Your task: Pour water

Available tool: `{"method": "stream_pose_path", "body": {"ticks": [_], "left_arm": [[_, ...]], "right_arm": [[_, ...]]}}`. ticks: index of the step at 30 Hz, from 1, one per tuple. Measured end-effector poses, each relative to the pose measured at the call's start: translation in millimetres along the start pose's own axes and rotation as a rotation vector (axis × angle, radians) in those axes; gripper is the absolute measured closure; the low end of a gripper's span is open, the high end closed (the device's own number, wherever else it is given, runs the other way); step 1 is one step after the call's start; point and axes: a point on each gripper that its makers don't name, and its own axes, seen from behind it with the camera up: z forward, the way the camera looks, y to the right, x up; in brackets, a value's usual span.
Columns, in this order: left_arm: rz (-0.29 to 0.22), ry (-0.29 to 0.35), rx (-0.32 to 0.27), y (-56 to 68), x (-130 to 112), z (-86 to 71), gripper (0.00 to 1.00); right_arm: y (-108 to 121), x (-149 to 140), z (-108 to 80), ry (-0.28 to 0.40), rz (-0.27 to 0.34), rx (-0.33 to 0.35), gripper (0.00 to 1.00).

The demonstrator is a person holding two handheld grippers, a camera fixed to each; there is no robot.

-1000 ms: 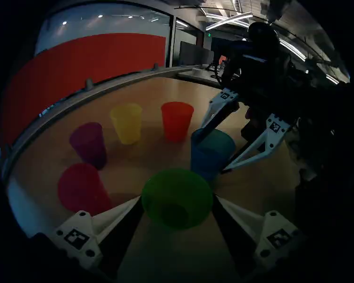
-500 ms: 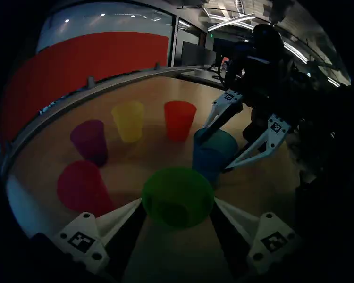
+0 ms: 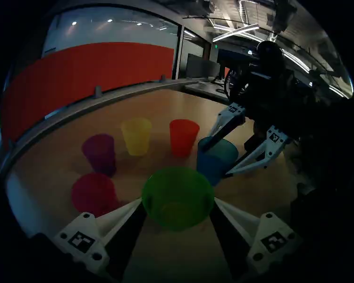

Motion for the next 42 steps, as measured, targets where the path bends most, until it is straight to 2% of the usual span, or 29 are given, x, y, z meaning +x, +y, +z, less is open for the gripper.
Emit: {"method": "stream_pose_path", "body": {"ticks": [11, 20, 29, 35, 42], "left_arm": [[0.053, 0.104, 0.064, -8.0, 48, -27.0, 0.14], [0.066, 0.177, 0.102, -13.7, 82, -45.2, 0.14], [0.082, 0.213, 0.111, -13.5, 97, -51.5, 0.14], [0.076, 0.239, 0.105, -11.8, 104, -53.6, 0.14], [0.079, 0.267, 0.113, -13.7, 112, -58.2, 0.14]], "right_arm": [[14, 51, -34.4, 0.104, -0.018, -0.054, 0.11], [21, 86, -56.3, 0.2, -0.022, -0.083, 0.11], [22, 109, -68.7, 0.304, -0.026, -0.093, 0.11], [25, 117, -71.5, 0.36, -0.008, -0.098, 0.11], [27, 130, -77.3, 0.425, -0.016, -0.109, 0.11]]}}
